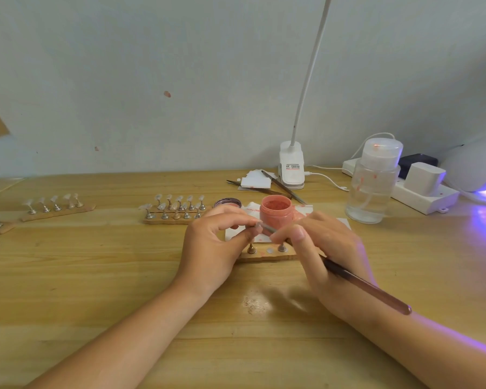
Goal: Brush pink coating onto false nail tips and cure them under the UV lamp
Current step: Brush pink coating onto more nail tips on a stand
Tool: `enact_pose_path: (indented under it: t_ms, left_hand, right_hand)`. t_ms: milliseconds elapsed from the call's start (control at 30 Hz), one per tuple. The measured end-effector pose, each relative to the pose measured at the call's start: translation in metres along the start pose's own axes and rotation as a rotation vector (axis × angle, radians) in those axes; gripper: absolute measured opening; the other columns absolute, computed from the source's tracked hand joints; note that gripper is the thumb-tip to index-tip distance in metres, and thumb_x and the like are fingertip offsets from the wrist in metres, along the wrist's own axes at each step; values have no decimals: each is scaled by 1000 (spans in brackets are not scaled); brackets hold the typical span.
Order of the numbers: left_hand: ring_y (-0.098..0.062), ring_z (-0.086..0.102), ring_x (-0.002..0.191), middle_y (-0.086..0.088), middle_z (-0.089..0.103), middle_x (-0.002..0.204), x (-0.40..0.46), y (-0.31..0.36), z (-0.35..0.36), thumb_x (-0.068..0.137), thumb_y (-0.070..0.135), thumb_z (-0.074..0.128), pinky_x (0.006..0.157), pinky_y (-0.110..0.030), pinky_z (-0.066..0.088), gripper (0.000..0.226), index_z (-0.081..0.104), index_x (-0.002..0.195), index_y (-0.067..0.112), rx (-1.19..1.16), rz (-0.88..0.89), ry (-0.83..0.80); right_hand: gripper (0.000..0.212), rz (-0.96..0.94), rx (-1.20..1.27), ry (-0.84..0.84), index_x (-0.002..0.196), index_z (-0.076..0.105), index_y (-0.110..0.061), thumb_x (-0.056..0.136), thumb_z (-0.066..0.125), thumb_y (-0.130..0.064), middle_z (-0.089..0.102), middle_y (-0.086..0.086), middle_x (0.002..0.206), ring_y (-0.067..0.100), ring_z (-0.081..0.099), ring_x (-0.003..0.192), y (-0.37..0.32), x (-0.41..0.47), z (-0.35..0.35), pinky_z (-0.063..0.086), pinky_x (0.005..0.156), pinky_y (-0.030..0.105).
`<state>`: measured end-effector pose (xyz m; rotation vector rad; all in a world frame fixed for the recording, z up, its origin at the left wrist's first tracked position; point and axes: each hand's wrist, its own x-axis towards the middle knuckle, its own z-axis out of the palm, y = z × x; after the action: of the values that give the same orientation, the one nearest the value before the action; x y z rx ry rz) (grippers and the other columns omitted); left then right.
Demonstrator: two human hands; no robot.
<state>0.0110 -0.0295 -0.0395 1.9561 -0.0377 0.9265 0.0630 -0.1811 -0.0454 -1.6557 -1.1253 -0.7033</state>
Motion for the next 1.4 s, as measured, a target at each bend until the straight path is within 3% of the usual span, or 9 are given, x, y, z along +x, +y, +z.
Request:
enact_pose_path:
  t_ms: [100, 233, 367, 767, 867, 1000, 1100, 1267, 1400]
  left_hand:
    - [5, 54, 74, 15, 61, 74, 0, 1, 0, 70, 0, 73, 73, -4, 37, 19, 72, 72, 18, -8, -15, 9]
    - [3, 54, 75, 13, 61, 74, 0, 0, 0, 70, -1, 72, 73, -5, 38, 16, 72, 74, 15, 2, 16, 0]
    - [8, 55, 76, 16, 61, 74, -1, 0, 1, 69, -2, 73, 73, -3, 37, 22, 71, 73, 19, -3, 10, 14]
    - [6, 54, 72, 17, 61, 72, -1, 0, 1, 70, 1, 73, 71, -4, 38, 20, 71, 73, 20, 3, 5, 9]
    - [7, 54, 75, 18, 61, 70, -1, 1, 1, 70, 3, 74, 74, -3, 36, 18, 72, 73, 21, -5, -41, 20]
    - [9, 55, 76, 19, 60, 71, -1, 2, 1, 69, 3, 74, 73, -2, 36, 17, 73, 76, 18, 7, -37, 19]
    - [12, 54, 80, 19, 59, 71, -1, 2, 1, 70, 4, 75, 74, -1, 34, 16, 73, 75, 18, 18, -54, 20]
    - [9, 55, 80, 19, 60, 73, -1, 2, 1, 70, 6, 75, 74, -1, 34, 19, 72, 76, 24, 16, -67, 27]
    - [6, 55, 81, 19, 60, 72, -1, 2, 1, 70, 6, 76, 74, -1, 33, 20, 72, 73, 26, 44, -76, 38]
  right_hand:
    - [54, -1, 49, -17, 65, 69, -12, 98, 32, -34, 56, -14, 66, -3, 49, 66, 0, -1, -1, 37, 64, 18]
    - [45, 3, -5, 5, 76, 71, -15, 96, 36, -33, 59, -16, 72, 1, 53, 71, -1, 0, 0, 38, 66, 17]
    - [55, -3, 47, -4, 66, 69, -13, 98, 31, -36, 54, -17, 67, -5, 48, 67, -1, -1, -1, 35, 67, 15]
    - [38, 19, -34, -20, 73, 68, -15, 94, 39, -29, 61, -10, 69, 5, 54, 68, -1, -1, 0, 38, 67, 19]
    - [48, 10, 26, -28, 63, 66, -15, 96, 36, -31, 56, -11, 63, 4, 51, 63, 0, -1, -1, 38, 63, 22]
    - [40, -14, -41, -1, 74, 70, -13, 94, 39, -28, 61, -9, 68, 7, 53, 68, 0, 0, 0, 39, 65, 22]
    - [46, -12, -12, -3, 67, 69, -14, 96, 37, -30, 57, -12, 64, 1, 50, 66, 2, -1, -1, 36, 65, 18]
    - [45, -24, -57, 17, 73, 70, -14, 96, 35, -32, 62, -9, 66, 12, 55, 66, 1, -1, 0, 39, 65, 26]
    - [55, -8, -6, 10, 66, 69, -13, 98, 31, -38, 58, -11, 63, 9, 53, 63, 3, -2, 0, 39, 63, 25]
